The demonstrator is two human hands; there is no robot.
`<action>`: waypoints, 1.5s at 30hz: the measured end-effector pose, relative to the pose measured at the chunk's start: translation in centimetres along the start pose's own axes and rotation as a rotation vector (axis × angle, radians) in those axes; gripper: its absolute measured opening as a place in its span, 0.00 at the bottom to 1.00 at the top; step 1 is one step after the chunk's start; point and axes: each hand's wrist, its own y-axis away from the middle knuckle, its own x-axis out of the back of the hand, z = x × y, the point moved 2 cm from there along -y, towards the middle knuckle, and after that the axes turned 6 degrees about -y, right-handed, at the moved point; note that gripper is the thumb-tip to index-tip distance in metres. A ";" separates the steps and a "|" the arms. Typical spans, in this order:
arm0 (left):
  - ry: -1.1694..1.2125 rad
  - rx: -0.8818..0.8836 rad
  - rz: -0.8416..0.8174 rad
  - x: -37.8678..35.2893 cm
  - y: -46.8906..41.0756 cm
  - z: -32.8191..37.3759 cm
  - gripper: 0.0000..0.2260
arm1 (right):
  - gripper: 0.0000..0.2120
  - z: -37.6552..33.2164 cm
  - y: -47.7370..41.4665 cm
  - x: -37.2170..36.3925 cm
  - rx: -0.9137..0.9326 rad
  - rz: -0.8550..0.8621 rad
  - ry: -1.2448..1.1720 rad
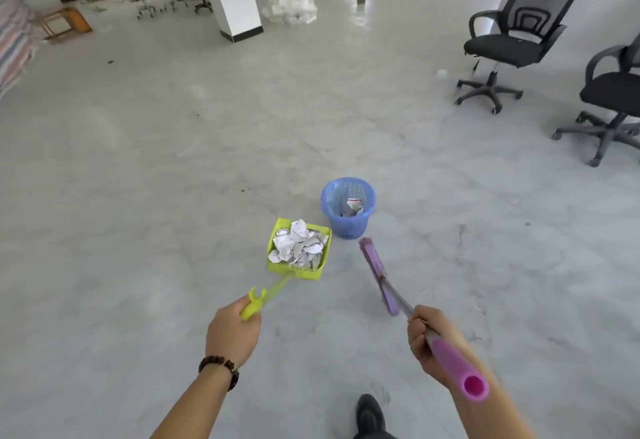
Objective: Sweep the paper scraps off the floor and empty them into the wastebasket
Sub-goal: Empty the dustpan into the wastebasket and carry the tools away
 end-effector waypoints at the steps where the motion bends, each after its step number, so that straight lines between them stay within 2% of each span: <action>1: 0.010 -0.014 0.008 0.7 -2.2 1.4 0.17 | 0.09 -1.6 -0.9 -1.5 0.014 -0.001 -0.030; 8: -0.060 -0.201 0.055 3.7 -16.3 8.4 0.08 | 0.08 -8.7 -7.3 -9.9 0.042 0.064 -0.126; 14: -0.196 -0.405 -0.034 3.2 -28.6 11.6 0.15 | 0.07 -11.2 -12.4 -15.9 0.106 0.107 -0.262; 19: -0.437 -0.575 -0.175 2.8 -36.6 12.9 0.19 | 0.05 -11.3 -14.5 -21.3 0.149 0.172 -0.357; 26: -0.708 -0.761 -0.304 1.4 -41.8 13.4 0.27 | 0.06 -11.1 -17.0 -26.0 0.136 0.253 -0.379; 29: -0.687 -0.767 -0.321 0.8 -42.8 13.6 0.27 | 0.08 -11.9 -18.1 -26.7 0.113 0.251 -0.345; 31: -0.596 -0.715 -0.365 0.7 -43.5 13.4 0.26 | 0.07 -12.1 -18.9 -26.6 0.101 0.242 -0.329; 33: -0.484 -0.609 -0.510 0.7 -43.6 13.3 0.21 | 0.06 -12.1 -19.8 -26.0 0.081 0.238 -0.331; 34: -0.359 -0.481 -0.612 0.5 -43.4 13.2 0.17 | 0.06 -12.1 -20.1 -25.7 0.067 0.236 -0.333; 36: -0.035 -0.100 -0.828 -0.1 -43.1 12.8 0.11 | 0.06 -12.1 -20.6 -24.8 0.046 0.228 -0.347; 37: 0.098 0.067 -0.914 -0.4 -43.0 12.6 0.12 | 0.06 -12.1 -20.8 -24.4 0.042 0.224 -0.364; 39: 0.274 0.275 -1.042 -0.9 -43.0 12.4 0.15 | 0.06 -12.2 -20.9 -23.6 0.034 0.215 -0.405; 41: 0.420 0.393 -1.133 -1.6 -43.0 12.4 0.13 | 0.07 -12.2 -21.1 -22.8 0.016 0.224 -0.414; 45: 0.698 0.553 -1.207 -3.6 -42.0 12.8 0.11 | 0.06 -11.6 -21.7 -21.5 -0.030 0.247 -0.363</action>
